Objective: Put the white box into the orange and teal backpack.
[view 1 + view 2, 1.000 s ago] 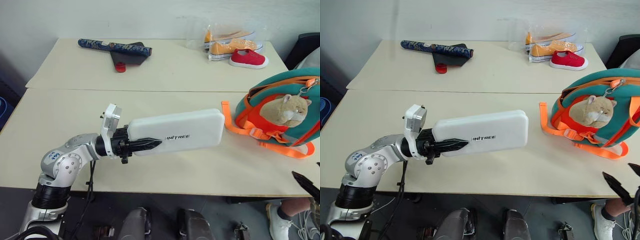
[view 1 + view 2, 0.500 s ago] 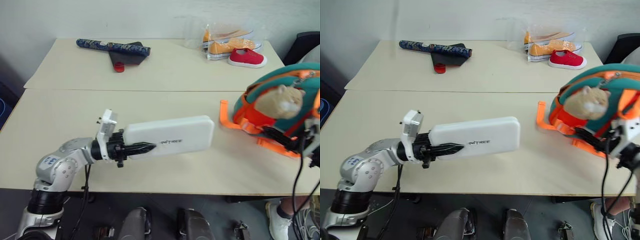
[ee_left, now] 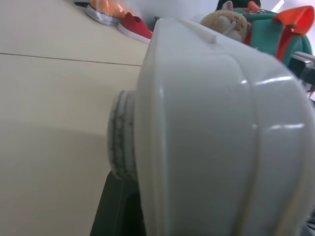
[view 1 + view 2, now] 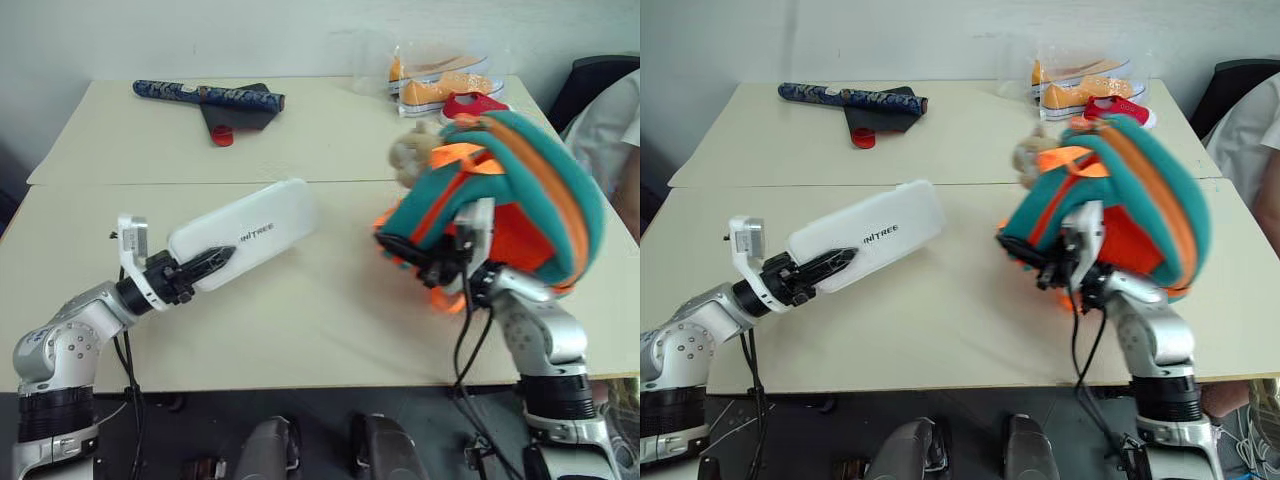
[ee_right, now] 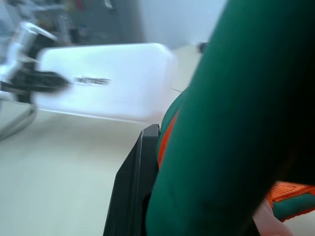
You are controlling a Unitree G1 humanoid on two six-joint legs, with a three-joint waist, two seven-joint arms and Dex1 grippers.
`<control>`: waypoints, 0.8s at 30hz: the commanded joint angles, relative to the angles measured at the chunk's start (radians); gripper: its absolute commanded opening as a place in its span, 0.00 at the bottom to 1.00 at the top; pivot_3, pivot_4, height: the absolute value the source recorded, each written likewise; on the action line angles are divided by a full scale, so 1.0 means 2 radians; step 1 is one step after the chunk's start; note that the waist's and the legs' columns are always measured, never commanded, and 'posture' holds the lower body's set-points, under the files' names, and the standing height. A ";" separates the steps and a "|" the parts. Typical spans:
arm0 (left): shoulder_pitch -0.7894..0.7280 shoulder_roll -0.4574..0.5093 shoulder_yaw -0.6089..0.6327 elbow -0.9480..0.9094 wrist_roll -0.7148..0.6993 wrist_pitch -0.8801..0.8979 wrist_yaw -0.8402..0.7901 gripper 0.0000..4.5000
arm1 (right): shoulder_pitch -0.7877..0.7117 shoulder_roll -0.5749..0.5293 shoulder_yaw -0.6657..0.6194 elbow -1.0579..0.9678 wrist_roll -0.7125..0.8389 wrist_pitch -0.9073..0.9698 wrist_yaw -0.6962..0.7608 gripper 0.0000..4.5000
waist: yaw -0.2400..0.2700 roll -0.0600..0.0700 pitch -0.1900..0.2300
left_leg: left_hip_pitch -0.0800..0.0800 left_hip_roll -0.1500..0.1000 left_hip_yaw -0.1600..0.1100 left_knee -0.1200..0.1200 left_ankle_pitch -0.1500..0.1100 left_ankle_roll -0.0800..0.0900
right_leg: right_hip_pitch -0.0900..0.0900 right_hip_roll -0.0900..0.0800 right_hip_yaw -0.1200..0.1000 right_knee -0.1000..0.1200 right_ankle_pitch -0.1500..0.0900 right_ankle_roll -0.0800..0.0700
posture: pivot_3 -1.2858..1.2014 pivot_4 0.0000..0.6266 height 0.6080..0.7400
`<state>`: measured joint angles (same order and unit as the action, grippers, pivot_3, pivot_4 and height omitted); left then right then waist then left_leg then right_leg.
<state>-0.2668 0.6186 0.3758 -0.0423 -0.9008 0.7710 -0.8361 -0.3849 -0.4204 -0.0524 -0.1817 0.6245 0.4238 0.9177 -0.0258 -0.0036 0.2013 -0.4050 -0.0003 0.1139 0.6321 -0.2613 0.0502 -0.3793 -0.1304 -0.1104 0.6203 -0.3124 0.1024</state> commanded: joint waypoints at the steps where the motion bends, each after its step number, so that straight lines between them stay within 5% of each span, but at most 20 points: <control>1: -0.007 -0.011 0.041 -0.012 -0.024 -0.015 0.021 0.27 | 0.002 0.000 0.029 -0.082 0.071 0.068 0.011 0.02 | 0.000 0.000 0.000 | 0.000 0.000 0.000 0.000 0.000 0.000 | 0.000 0.000 0.000 0.000 0.000 0.000 | 0.52 0.24 1.00; 9: -0.007 0.000 0.092 -0.064 -0.075 -0.017 0.017 0.27 | 0.092 -0.161 -0.043 -0.155 0.210 0.218 0.066 0.02 | 0.009 -0.002 0.000 | 0.000 -0.001 -0.001 0.001 -0.003 0.000 | 0.000 -0.002 0.000 -0.001 0.000 0.000 | 0.52 0.24 1.00; 13: -0.006 0.016 0.098 -0.107 -0.113 0.000 0.010 0.27 | 0.102 -0.214 -0.076 -0.117 0.190 0.210 0.086 0.02 | 0.011 -0.003 0.000 | 0.000 -0.001 0.000 0.000 -0.003 -0.001 | 0.001 -0.002 0.000 -0.004 0.000 0.000 | 0.52 0.24 1.00; 24: -0.087 0.035 -0.067 -0.125 -0.017 -0.049 -0.072 0.27 | 0.067 -0.230 -0.063 -0.046 0.127 0.173 0.115 0.02 | 0.024 -0.003 0.000 | 0.000 -0.001 0.000 0.001 -0.002 0.000 | 0.001 -0.001 0.000 -0.004 0.000 0.000 | 0.52 0.24 1.00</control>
<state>-0.4274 0.6719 0.2783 -0.2814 -0.9666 0.7073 -0.9203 -0.2355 -0.8712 -0.1633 -0.2637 0.8748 0.7852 1.1313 0.0220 -0.0092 0.2023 -0.4056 -0.0032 0.1155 0.6333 -0.2645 0.0517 -0.3773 -0.1323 -0.1103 0.6120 -0.3123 0.1027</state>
